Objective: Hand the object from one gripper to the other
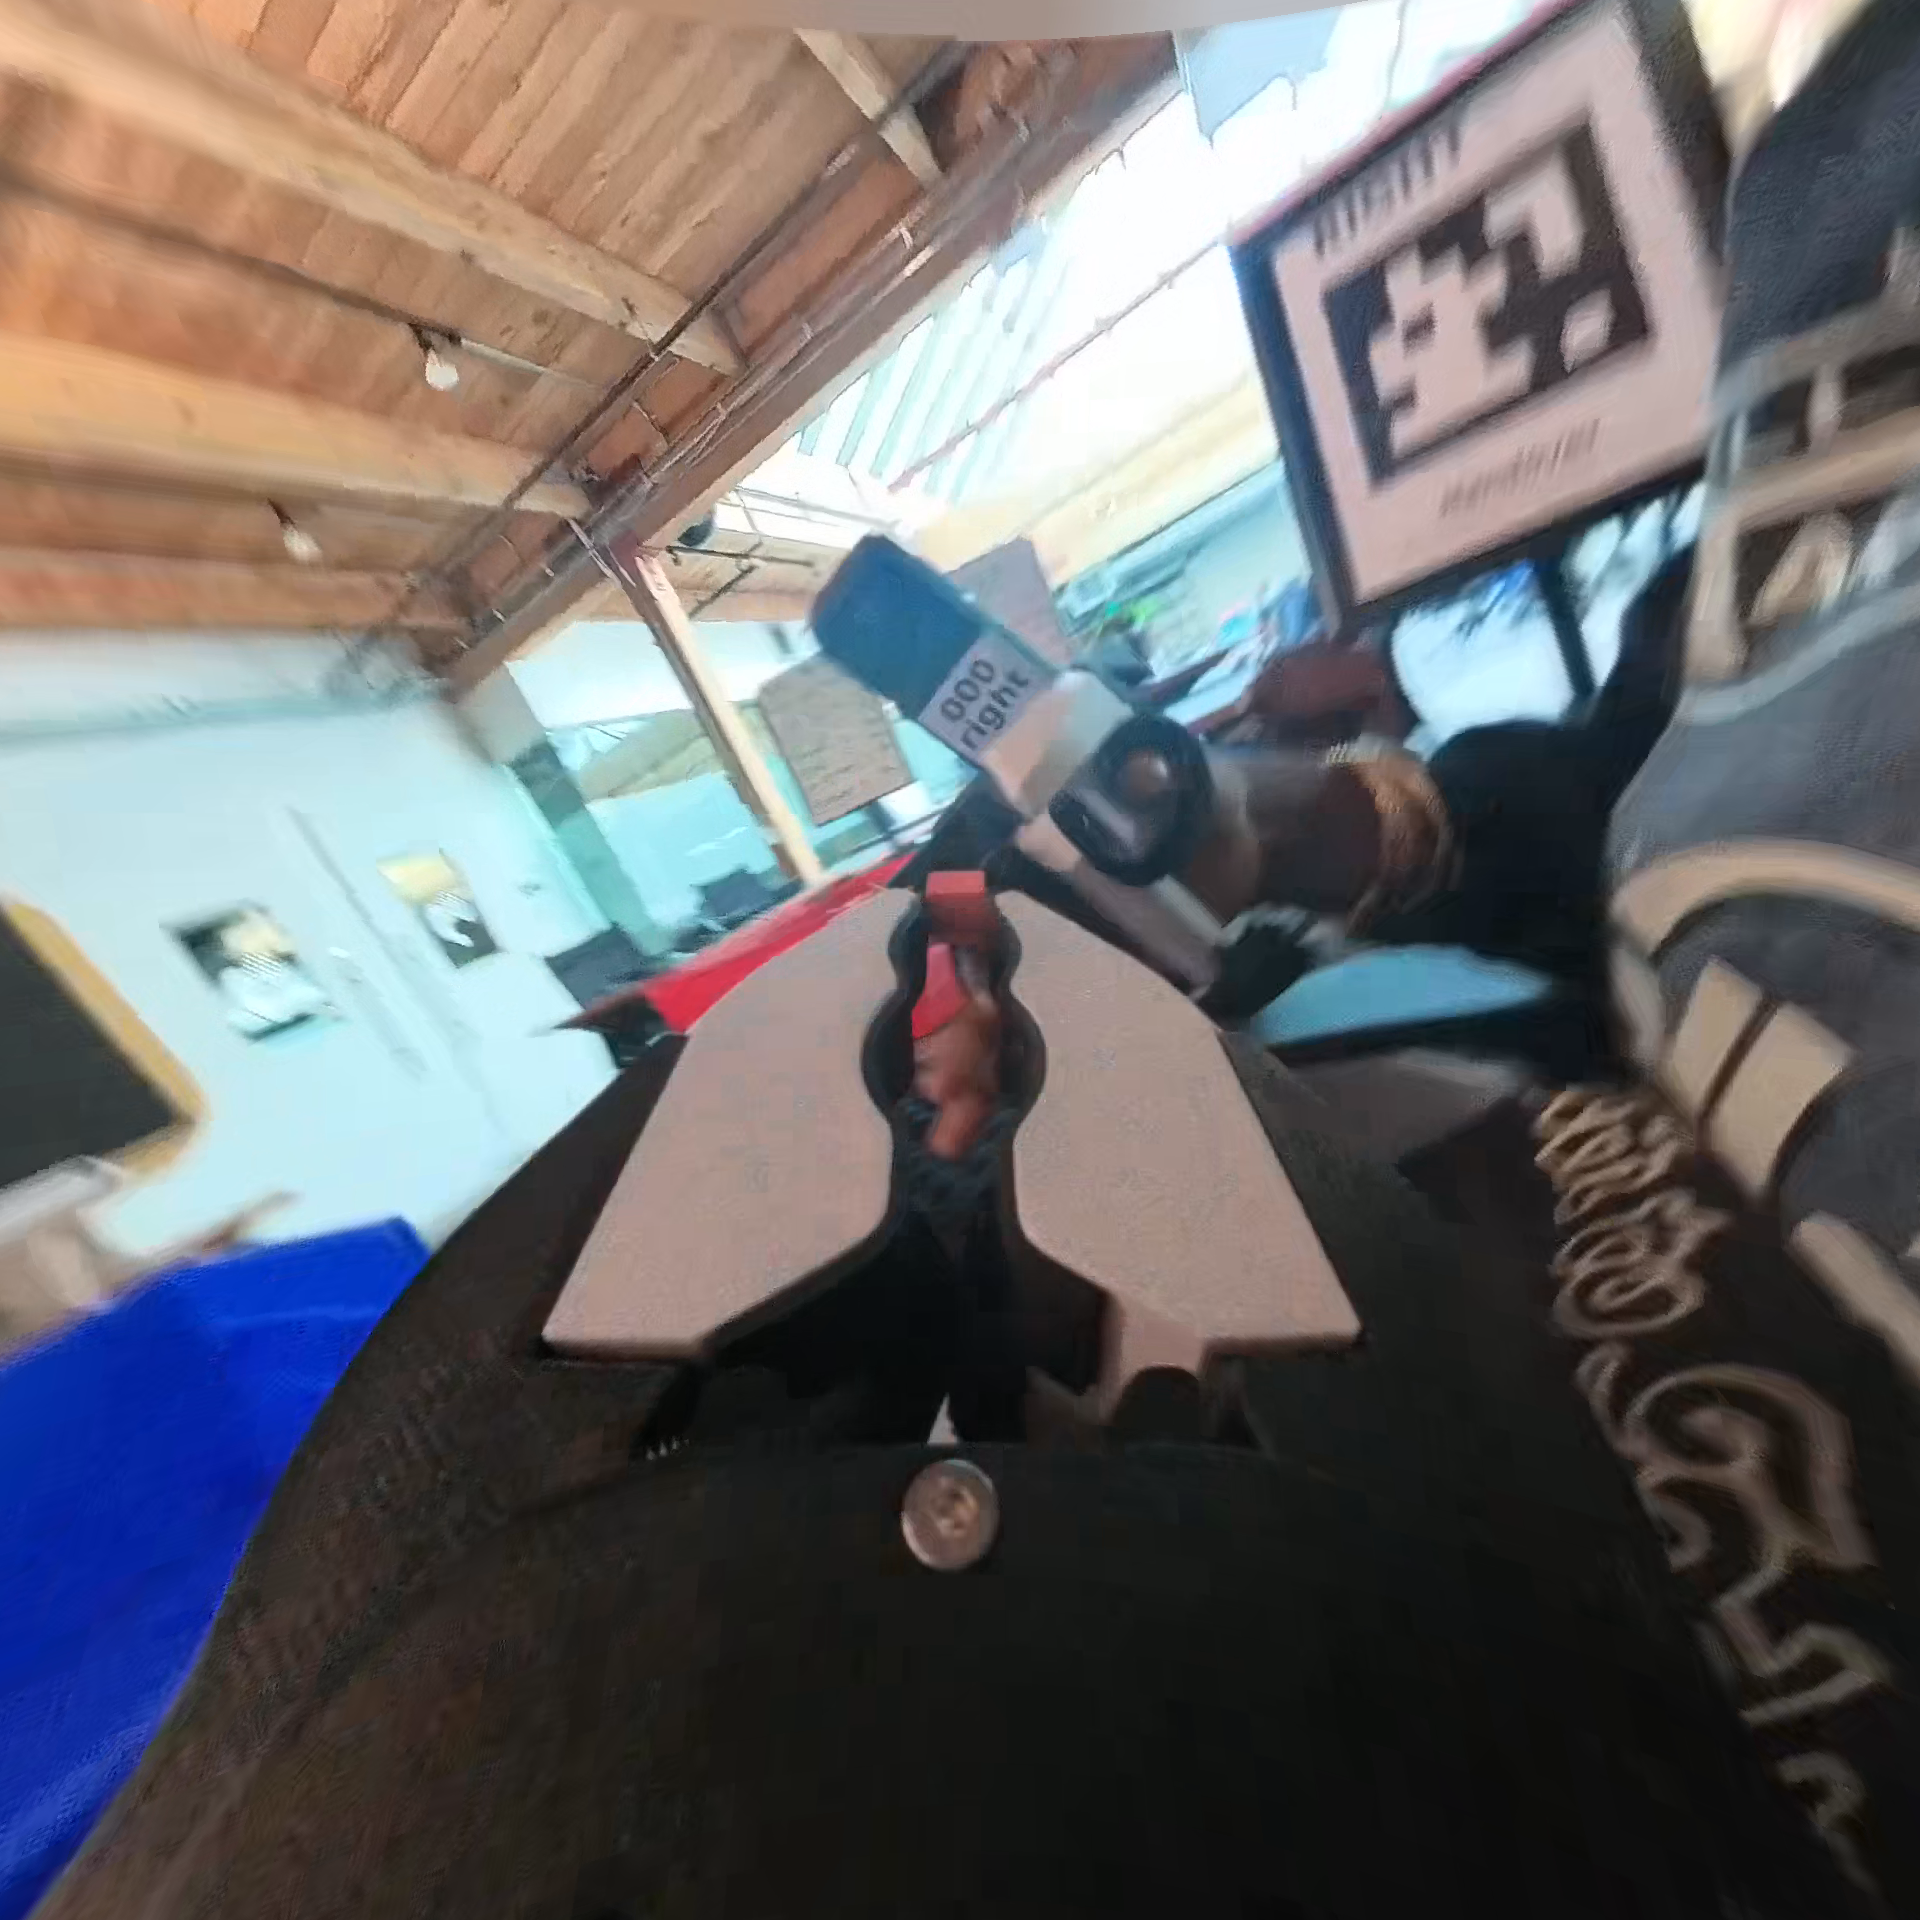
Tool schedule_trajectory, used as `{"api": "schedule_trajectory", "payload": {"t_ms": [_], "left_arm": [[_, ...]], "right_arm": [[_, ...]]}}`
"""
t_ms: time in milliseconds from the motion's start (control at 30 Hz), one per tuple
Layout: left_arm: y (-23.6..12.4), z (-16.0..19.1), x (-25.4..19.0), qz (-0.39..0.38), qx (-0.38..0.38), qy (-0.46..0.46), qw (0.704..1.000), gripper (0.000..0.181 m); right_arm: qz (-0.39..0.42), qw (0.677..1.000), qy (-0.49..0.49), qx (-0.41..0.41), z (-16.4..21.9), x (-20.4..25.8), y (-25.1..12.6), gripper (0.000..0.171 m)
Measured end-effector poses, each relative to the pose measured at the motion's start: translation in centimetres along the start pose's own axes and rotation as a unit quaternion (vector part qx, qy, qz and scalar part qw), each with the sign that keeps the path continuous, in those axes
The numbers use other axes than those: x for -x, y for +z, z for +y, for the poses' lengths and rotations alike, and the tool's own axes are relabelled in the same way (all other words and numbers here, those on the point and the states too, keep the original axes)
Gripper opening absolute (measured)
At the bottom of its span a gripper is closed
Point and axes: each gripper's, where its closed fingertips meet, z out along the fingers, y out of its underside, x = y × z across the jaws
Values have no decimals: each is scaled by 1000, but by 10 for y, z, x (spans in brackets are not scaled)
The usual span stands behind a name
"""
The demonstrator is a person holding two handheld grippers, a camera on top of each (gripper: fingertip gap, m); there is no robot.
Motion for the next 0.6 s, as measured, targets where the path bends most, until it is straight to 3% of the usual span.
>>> {"api": "schedule_trajectory", "payload": {"t_ms": [33, 100, 167, 200, 267, 367, 600], "left_arm": [[-2, -2, 2, 13, -12, -69, 997, 10], [-5, -5, 7, 39, -31, -220, 974, 9], [-6, -3, 7, 78, -38, -353, 932, 10], [-6, 0, 3, 104, -32, -407, 907, 9], [-5, 8, -5, 138, -15, -485, 863, 9], [-4, 8, -12, 163, -20, -529, 833, 10], [-3, 13, -20, 176, 4, -533, 827, 9]], "right_arm": [[21, 997, -79, -16, -6, 0, -3, 51], [67, 954, -287, -47, -16, 4, -10, 52], [99, 872, -477, -47, -15, 14, -12, 47], [117, 837, -533, -30, -11, 14, -11, 42], [133, 798, -588, 22, 0, 11, -6, 37], [119, 769, -626, 47, 13, 13, 0, 27], [122, 753, -642, 76, 24, 8, 6, 20]]}}
